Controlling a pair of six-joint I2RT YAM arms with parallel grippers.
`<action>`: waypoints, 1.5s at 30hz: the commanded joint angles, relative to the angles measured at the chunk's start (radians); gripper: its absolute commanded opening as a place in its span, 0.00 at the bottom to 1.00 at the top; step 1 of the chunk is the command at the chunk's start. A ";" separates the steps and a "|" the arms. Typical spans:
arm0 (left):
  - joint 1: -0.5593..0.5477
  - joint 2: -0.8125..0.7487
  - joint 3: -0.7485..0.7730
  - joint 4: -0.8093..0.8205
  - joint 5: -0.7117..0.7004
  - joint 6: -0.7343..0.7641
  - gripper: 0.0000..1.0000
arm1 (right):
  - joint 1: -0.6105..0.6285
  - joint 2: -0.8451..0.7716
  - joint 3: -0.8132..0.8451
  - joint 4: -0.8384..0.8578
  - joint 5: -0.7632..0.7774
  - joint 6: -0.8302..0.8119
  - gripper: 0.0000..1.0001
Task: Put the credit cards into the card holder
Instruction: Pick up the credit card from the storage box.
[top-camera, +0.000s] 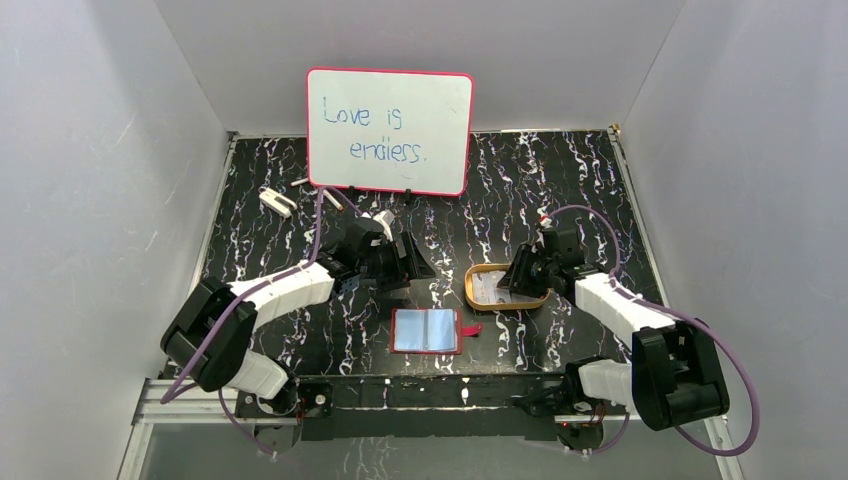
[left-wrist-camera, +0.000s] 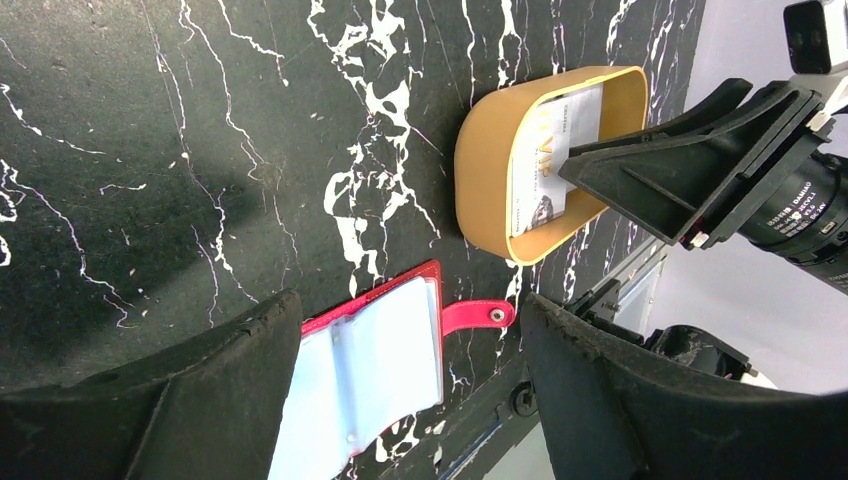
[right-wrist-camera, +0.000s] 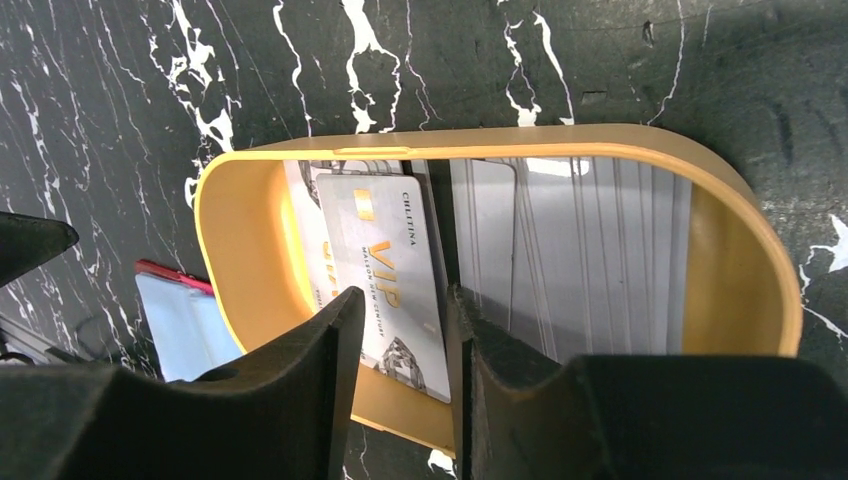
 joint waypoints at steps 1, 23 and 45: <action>-0.003 0.002 0.028 0.002 0.030 0.001 0.77 | -0.005 0.016 0.002 0.007 -0.001 -0.028 0.40; -0.002 0.003 0.021 -0.003 0.028 -0.002 0.77 | -0.012 -0.083 0.019 -0.101 0.104 -0.048 0.00; -0.003 -0.056 0.071 -0.081 -0.039 0.030 0.77 | -0.024 -0.302 0.153 -0.280 0.130 -0.040 0.00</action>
